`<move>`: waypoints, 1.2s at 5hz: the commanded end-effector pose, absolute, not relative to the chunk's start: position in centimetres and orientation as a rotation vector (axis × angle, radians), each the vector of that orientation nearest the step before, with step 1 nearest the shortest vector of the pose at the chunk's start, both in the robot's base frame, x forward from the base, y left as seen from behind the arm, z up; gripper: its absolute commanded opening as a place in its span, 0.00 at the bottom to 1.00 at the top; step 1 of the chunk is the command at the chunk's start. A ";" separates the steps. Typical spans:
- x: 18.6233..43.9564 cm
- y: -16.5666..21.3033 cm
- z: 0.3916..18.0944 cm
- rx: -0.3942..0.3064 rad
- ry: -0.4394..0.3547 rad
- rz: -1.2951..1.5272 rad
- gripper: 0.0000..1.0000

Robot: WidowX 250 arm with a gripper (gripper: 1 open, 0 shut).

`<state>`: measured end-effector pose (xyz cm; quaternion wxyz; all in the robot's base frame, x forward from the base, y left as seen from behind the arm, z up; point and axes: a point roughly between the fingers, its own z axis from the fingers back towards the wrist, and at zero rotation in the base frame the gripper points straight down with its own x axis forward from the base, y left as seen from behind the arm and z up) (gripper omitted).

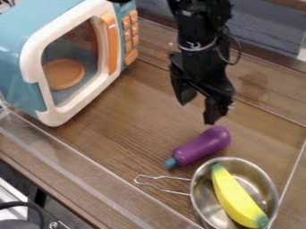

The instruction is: Put the eggplant in the silver pot

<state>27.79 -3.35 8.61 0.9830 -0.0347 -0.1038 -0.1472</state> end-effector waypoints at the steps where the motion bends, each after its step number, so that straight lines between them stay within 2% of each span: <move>1: 29.7 -2.4 10.9 -0.075 -0.264 -0.382 1.00; 2: 31.0 -1.9 11.1 -0.088 -0.258 -0.432 1.00; 4: 28.9 -3.3 9.9 -0.094 -0.251 -0.324 1.00; 6: 29.6 -2.2 8.9 -0.109 -0.242 -0.379 1.00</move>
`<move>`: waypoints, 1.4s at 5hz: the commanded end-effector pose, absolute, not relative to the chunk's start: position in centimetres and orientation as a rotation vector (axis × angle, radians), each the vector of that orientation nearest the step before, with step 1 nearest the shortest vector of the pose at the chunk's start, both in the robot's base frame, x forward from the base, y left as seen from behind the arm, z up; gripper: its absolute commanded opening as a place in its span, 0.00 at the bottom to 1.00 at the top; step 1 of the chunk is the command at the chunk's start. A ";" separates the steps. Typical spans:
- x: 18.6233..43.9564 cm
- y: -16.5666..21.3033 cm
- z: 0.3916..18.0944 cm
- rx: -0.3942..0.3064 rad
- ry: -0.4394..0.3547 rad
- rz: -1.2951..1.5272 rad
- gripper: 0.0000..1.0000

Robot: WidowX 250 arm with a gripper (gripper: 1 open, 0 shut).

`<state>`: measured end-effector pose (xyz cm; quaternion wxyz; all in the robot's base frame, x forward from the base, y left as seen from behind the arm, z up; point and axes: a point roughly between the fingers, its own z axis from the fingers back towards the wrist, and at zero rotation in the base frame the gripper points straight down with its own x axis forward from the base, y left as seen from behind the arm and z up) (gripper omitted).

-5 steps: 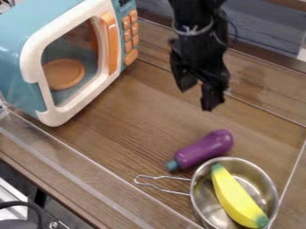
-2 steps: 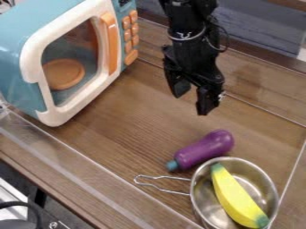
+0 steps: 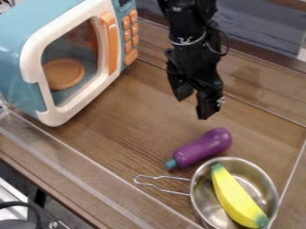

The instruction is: Put the eggplant in the silver pot

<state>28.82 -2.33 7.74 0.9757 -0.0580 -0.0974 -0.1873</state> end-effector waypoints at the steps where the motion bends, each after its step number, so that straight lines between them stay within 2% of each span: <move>1: 30.0 -1.8 8.2 -0.103 -0.237 -0.296 1.00; 2: 30.3 -1.5 7.7 -0.100 -0.232 -0.228 1.00; 4: 30.9 -0.2 9.2 -0.112 -0.219 -0.226 1.00; 5: 30.1 -0.8 9.2 -0.127 -0.212 -0.288 1.00; 6: 29.2 -2.1 8.1 -0.167 -0.178 -0.411 1.00; 7: 28.0 -3.0 7.4 -0.199 -0.150 -0.527 0.00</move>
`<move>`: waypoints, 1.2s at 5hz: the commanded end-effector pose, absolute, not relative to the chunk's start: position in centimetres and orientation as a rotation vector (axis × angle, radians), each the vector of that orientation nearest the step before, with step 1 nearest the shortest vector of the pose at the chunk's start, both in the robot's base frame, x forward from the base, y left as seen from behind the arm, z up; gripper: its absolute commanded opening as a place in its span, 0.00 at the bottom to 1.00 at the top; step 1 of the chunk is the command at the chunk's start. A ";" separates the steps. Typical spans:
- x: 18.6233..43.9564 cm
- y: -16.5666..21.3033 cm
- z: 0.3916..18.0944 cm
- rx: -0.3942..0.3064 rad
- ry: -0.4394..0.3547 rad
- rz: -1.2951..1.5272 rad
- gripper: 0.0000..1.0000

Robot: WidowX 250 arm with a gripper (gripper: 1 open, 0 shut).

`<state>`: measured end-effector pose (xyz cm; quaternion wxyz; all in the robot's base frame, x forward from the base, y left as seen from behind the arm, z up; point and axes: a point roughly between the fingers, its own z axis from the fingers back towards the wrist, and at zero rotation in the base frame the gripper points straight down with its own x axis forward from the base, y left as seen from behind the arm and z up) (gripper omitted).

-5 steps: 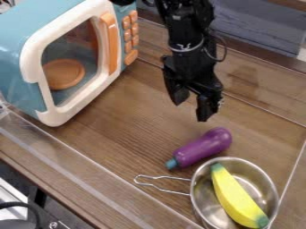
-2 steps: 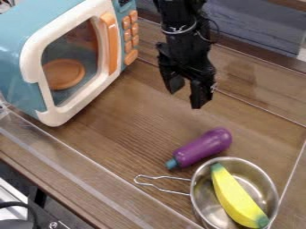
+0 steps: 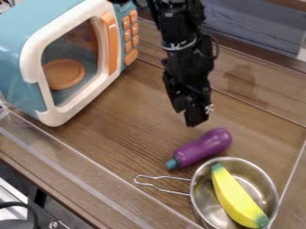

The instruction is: Put the eggplant in the silver pot

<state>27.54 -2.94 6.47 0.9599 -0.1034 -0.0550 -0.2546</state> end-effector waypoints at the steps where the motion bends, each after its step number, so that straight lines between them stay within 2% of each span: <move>1: 27.2 -3.8 6.5 -0.222 -0.132 -0.629 1.00; 3: 28.3 -5.3 5.9 -0.237 -0.118 -0.704 1.00; 5: 27.4 -5.9 2.6 -0.244 -0.092 -0.756 1.00; 6: 26.6 -5.2 2.2 -0.250 -0.091 -0.782 1.00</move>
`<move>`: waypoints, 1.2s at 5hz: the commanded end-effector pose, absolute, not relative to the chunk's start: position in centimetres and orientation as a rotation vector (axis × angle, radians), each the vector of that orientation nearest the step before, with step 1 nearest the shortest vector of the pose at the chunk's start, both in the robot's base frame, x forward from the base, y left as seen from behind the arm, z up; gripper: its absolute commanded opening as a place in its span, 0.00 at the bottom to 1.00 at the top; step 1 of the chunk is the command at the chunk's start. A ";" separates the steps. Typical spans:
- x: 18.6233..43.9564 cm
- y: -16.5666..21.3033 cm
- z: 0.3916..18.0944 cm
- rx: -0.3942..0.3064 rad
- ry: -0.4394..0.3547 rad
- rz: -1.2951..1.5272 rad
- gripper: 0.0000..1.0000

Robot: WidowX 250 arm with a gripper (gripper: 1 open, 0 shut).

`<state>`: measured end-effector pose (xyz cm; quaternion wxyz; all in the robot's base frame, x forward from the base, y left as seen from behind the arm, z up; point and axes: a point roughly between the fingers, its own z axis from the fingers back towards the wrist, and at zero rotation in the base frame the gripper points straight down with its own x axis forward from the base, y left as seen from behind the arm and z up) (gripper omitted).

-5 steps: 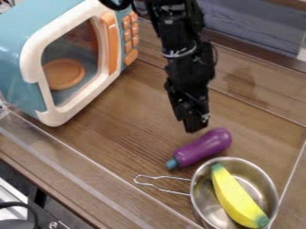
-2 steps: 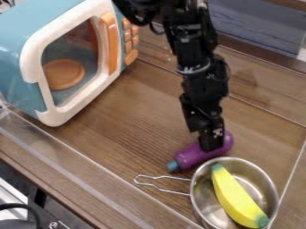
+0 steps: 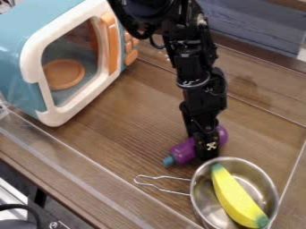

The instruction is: Put the eggplant in the silver pot

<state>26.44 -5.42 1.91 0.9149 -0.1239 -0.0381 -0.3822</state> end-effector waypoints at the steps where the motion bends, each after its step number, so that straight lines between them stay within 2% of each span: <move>1: 25.9 -4.5 2.2 -0.261 -0.094 -0.801 1.00; 3: 26.7 -4.3 2.4 -0.271 -0.106 -0.739 1.00; 5: 26.1 -2.6 2.9 -0.282 -0.099 -0.750 1.00; 6: 26.7 -3.2 2.6 -0.286 -0.102 -0.714 1.00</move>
